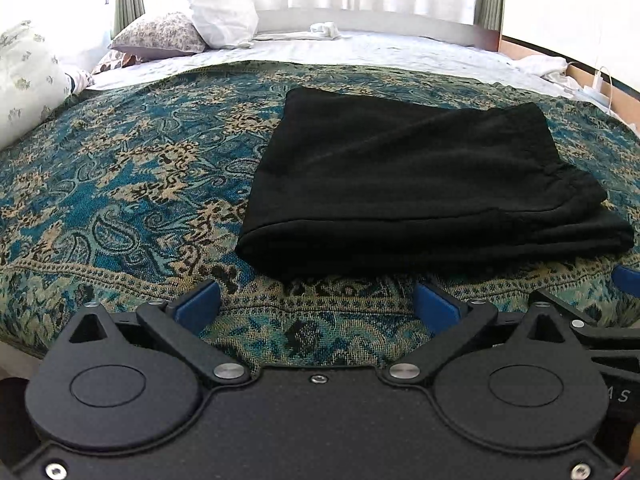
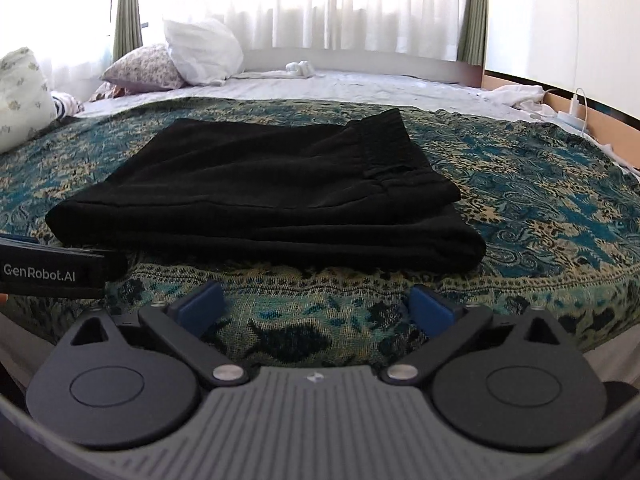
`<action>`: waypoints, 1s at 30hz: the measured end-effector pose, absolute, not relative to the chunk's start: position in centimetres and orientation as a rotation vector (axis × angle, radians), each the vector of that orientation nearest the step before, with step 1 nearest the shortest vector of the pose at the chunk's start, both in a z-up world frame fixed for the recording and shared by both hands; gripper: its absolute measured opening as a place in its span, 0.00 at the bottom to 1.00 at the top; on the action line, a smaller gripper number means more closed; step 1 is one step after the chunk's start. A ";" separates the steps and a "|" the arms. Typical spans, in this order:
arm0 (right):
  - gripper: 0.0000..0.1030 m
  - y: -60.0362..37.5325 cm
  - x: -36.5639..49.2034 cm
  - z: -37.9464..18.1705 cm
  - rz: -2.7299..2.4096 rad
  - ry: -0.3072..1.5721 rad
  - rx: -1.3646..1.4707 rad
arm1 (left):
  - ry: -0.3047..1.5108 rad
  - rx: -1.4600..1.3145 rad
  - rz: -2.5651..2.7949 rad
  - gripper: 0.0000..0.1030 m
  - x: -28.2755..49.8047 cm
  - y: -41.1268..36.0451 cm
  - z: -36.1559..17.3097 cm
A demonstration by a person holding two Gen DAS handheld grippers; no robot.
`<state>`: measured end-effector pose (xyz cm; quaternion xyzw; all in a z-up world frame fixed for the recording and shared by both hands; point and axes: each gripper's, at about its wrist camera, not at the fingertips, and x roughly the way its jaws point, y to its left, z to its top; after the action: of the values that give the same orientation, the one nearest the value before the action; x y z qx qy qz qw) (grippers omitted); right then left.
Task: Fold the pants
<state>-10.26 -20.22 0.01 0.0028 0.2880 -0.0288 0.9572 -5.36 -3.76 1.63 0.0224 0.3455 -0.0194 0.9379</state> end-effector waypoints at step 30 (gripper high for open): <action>1.00 -20.3 -9.5 0.0 -0.060 0.618 -0.002 | 0.721 0.024 -0.041 1.00 -4.9 -3.5 1.6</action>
<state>-9.54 -20.27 0.03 -0.0011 0.3039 -0.0295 0.9522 -4.88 -3.47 1.60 0.0117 0.3529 -0.0201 0.9354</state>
